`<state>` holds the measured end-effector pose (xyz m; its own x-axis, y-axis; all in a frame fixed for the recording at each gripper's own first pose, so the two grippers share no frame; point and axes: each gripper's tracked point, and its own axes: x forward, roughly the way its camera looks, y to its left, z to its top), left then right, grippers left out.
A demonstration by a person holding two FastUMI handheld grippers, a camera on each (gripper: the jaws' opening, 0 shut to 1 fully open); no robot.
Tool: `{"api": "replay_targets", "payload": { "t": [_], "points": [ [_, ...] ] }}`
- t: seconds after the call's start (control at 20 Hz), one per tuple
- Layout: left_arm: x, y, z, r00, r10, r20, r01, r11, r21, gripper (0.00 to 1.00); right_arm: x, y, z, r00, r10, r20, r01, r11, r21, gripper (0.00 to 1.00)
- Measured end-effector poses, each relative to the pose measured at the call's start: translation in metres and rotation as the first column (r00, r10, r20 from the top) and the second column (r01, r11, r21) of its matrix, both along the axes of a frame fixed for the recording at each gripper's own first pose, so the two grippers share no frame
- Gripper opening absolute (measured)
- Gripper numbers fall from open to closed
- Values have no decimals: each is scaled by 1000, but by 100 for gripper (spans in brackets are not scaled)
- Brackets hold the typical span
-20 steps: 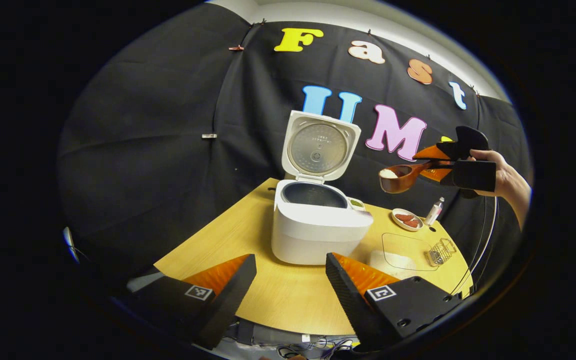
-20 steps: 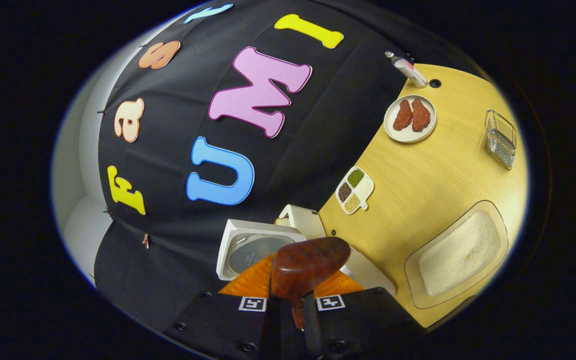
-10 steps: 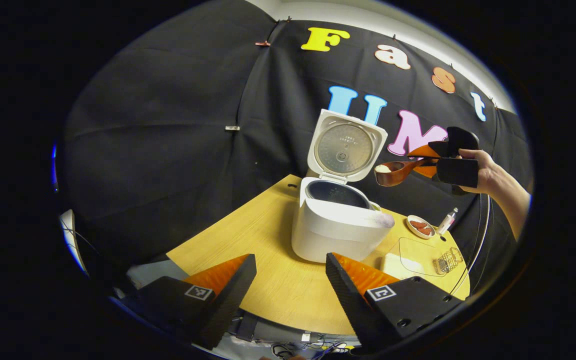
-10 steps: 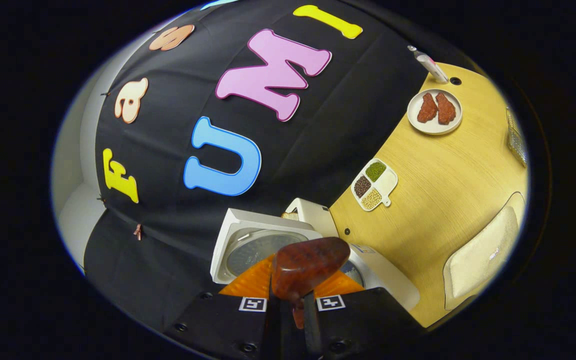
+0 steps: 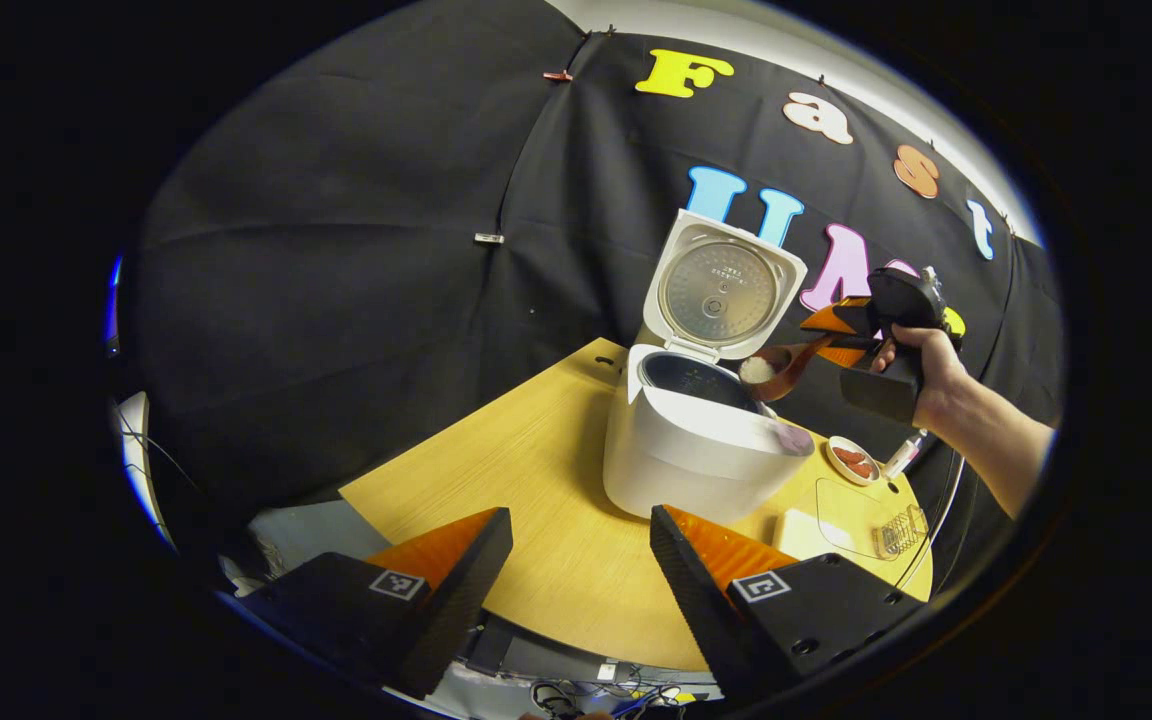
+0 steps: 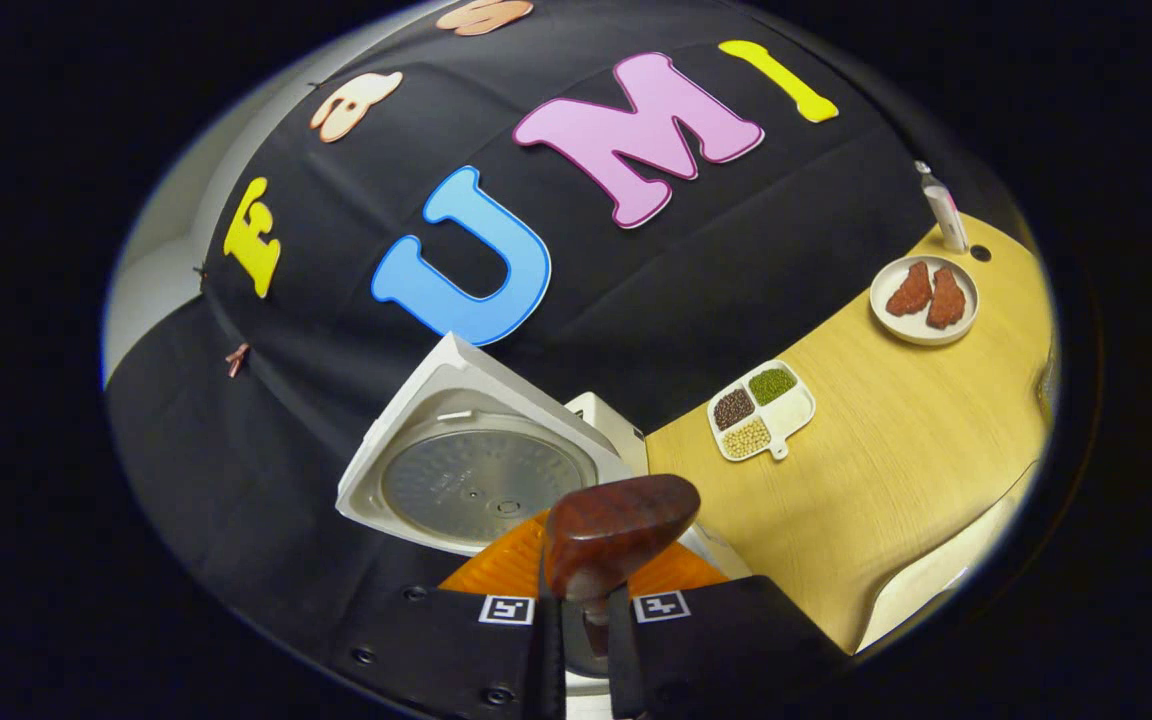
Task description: Close the left gripper, press the button to open the rice cooker; take a wooden spoon from the chopstick holder with the right hand, scoop a spoonful of rice and pour it into the rice cooker, then put the wooden spoon back into the chopstick holder.
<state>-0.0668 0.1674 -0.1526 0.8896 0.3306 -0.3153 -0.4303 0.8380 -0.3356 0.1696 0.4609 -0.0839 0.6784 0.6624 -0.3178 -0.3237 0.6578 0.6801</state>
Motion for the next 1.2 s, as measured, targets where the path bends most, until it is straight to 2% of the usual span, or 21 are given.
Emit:
{"api": "replay_targets", "payload": {
  "t": [0.25, 0.5, 0.75, 0.8, 0.85, 1.15, 1.2],
  "points": [
    [1, -2, -11, 1000, -3, -16, 3, 1000, -20, 95, -4, 9, -7, 987, 44, 157, -35, 998, -60, 21],
    [6, -7, -27, 999, -8, -35, 6, 998, -57, 95, -18, 19, -13, 956, 128, 264, -105, 989, -101, 21],
    [12, -13, -38, 999, -6, -38, 2, 995, -103, 96, -35, 29, -12, 906, 216, 364, -176, 974, -141, 21],
    [13, -14, -39, 999, -4, -38, 0, 994, -110, 96, -39, 30, -13, 894, 238, 379, -194, 969, -150, 16],
    [14, -14, -39, 999, -3, -38, -1, 993, -116, 96, -44, 32, -14, 881, 263, 394, -216, 963, -160, 21],
    [21, -16, -50, 999, 5, -39, -11, 986, -165, 96, -60, 37, -9, 800, 357, 483, -280, 933, -225, 21],
    [22, -16, -51, 999, 6, -35, -13, 984, -177, 95, -61, 36, -10, 797, 369, 478, -289, 928, -235, 20]
  ]
}}
